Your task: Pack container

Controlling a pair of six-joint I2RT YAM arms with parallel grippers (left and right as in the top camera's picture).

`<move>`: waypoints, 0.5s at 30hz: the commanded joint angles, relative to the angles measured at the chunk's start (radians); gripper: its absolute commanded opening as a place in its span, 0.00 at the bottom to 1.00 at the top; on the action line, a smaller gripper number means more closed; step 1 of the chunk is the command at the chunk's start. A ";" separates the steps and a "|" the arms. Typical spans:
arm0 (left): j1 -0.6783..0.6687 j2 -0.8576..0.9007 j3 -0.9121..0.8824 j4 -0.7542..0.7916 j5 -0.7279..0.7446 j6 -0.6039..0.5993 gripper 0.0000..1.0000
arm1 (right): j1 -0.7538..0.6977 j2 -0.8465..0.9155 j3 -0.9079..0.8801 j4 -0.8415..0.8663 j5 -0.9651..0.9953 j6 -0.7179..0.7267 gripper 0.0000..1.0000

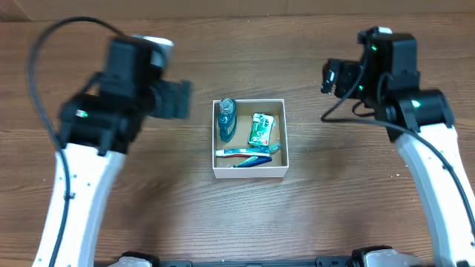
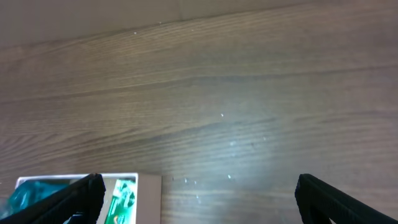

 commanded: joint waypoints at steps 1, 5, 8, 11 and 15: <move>0.130 0.053 0.014 0.019 0.105 -0.045 1.00 | 0.005 0.078 0.026 0.050 0.017 -0.024 1.00; 0.161 0.109 0.014 0.020 0.099 -0.044 1.00 | 0.005 0.083 0.026 0.105 0.017 -0.024 1.00; 0.160 0.122 0.014 0.005 0.081 -0.032 1.00 | 0.005 0.075 0.026 0.071 0.017 -0.027 1.00; 0.157 0.106 0.014 -0.006 0.085 -0.034 1.00 | 0.005 0.045 0.026 0.020 0.017 -0.021 1.00; 0.156 0.022 -0.032 -0.012 0.051 -0.033 1.00 | 0.004 -0.049 -0.006 -0.027 0.018 0.033 1.00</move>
